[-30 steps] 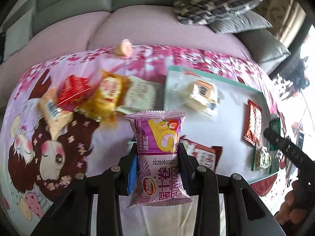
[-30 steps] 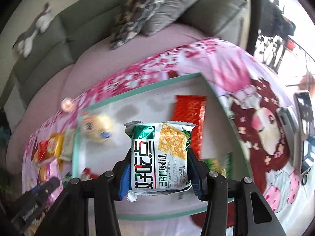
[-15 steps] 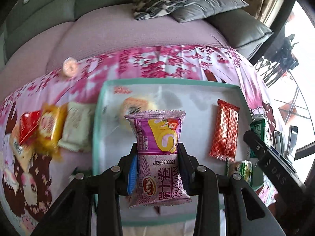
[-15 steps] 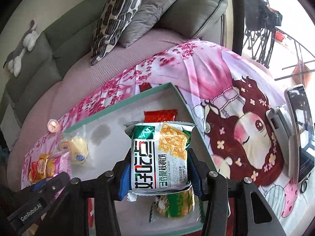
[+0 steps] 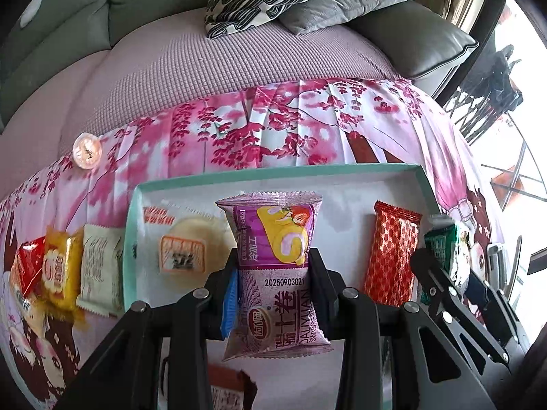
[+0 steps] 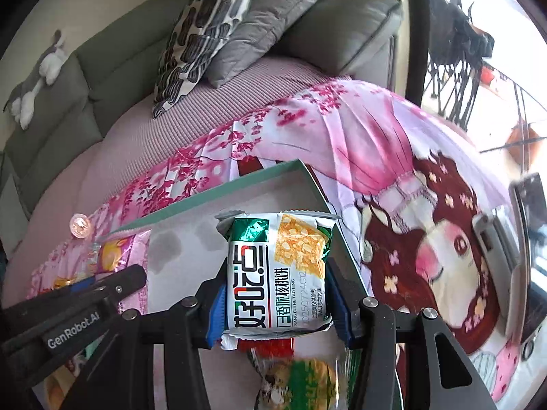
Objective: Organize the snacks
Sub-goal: 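Lower both packs into the tray and open both tools, then withdraw both tools from the tray toward the snack pile, then grasp the green-white biscuit pack beside the tray with the right tool, then grasp the tan bread pack with the left tool while the right holds the biscuit pack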
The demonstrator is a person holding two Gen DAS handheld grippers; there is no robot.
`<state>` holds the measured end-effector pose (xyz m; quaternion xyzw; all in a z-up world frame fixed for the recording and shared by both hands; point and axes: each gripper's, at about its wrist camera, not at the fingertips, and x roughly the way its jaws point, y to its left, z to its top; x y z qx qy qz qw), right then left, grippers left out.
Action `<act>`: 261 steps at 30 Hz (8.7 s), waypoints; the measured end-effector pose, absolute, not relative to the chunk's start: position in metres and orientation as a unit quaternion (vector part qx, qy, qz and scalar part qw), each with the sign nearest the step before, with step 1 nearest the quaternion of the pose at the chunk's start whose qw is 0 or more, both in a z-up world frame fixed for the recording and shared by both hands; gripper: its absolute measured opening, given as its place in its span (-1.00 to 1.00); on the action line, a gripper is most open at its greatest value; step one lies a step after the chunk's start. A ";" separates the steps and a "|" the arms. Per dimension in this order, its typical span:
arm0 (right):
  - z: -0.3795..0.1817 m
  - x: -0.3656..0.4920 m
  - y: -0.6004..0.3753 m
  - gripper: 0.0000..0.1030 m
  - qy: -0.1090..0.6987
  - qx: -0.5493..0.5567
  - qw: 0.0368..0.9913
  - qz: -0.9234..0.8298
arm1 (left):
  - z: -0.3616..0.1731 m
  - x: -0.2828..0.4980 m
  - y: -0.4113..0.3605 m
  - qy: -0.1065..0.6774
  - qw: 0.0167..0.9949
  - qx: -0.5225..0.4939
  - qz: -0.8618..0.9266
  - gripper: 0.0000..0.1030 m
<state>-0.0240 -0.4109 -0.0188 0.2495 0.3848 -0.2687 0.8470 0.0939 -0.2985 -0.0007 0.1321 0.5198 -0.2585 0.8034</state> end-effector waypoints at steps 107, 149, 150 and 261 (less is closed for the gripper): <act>-0.010 -0.007 -0.230 1.00 0.456 0.137 0.870 -0.126 | -0.014 0.073 -0.024 0.521 0.853 0.030 -0.027 0.96; -0.024 0.029 -0.148 1.00 0.475 0.086 0.875 -0.030 | -0.030 0.096 0.022 0.546 0.838 0.025 0.004 0.96; -0.025 0.030 -0.146 1.00 0.477 0.086 0.875 -0.025 | -0.029 0.098 0.025 0.547 0.837 0.019 0.003 0.96; -0.061 0.072 -0.116 -0.18 0.498 0.090 0.862 0.014 | -0.039 0.214 0.060 0.562 0.814 -0.148 0.013 0.59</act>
